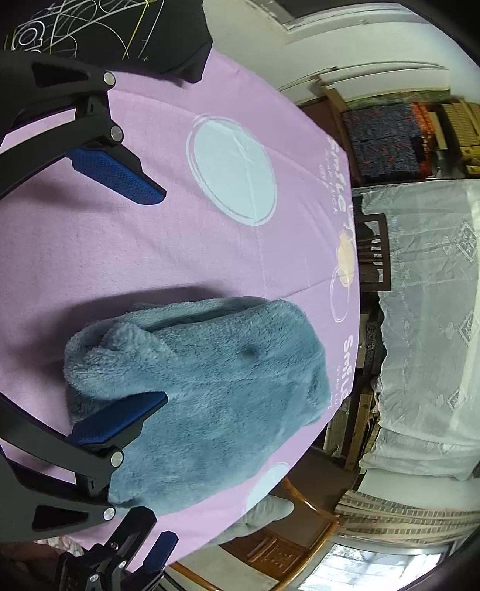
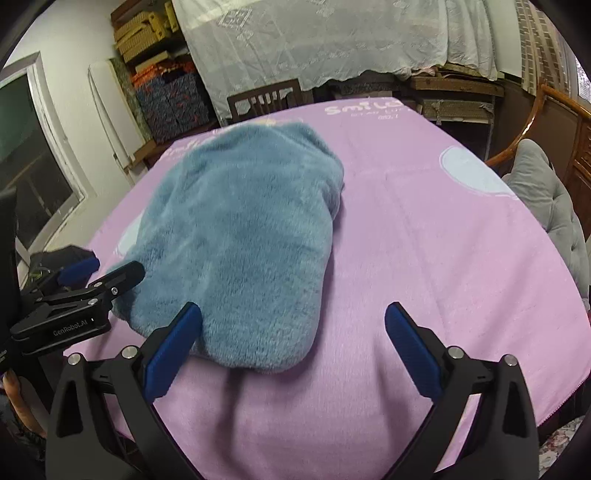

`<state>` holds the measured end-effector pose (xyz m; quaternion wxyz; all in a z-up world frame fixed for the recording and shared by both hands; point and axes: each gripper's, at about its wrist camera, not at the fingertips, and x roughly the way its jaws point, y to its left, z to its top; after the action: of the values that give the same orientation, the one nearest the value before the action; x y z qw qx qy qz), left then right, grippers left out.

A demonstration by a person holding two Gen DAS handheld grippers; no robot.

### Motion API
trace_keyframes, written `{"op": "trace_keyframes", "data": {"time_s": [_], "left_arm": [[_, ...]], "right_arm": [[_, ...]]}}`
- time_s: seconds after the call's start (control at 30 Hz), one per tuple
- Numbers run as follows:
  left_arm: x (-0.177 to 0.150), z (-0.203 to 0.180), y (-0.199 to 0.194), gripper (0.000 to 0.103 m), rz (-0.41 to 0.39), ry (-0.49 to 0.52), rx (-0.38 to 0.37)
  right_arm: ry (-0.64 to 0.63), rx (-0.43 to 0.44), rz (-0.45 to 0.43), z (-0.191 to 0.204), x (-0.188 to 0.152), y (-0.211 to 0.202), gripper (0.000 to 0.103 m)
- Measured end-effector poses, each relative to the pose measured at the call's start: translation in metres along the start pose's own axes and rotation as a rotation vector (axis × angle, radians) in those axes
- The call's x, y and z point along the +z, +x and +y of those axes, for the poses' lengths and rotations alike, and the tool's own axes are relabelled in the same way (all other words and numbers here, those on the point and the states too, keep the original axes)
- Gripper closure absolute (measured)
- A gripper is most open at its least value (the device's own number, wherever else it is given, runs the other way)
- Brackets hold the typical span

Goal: Fold large clothes
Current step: 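Open both grippers and withdraw them from the folded bundle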

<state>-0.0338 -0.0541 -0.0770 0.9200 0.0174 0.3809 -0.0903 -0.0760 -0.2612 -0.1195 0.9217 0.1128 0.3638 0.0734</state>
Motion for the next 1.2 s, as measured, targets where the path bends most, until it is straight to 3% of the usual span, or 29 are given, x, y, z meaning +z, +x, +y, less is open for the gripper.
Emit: {"op": "trace_keyframes", "data": {"time_s": [0.43,0.63,0.87,1.2], "left_arm": [[0.045,-0.011,0.009,0.003,-0.016,0.016,0.069],[0.048,-0.001,0.019,0.003,0.018,-0.036,0.055],[0.049,0.010,0.018,0.003,0.047,-0.105,0.034],[0.047,0.017,-0.023,0.003,-0.011,-0.092,0.123]], "right_arm": [[-0.022,0.042,-0.090,0.016,0.054,0.001,0.006],[-0.003,0.070,-0.068,0.014,0.067,0.013,0.006],[0.022,0.077,0.018,0.016,0.063,0.026,0.004],[0.021,0.056,0.051,0.024,0.060,0.022,0.004]]}}
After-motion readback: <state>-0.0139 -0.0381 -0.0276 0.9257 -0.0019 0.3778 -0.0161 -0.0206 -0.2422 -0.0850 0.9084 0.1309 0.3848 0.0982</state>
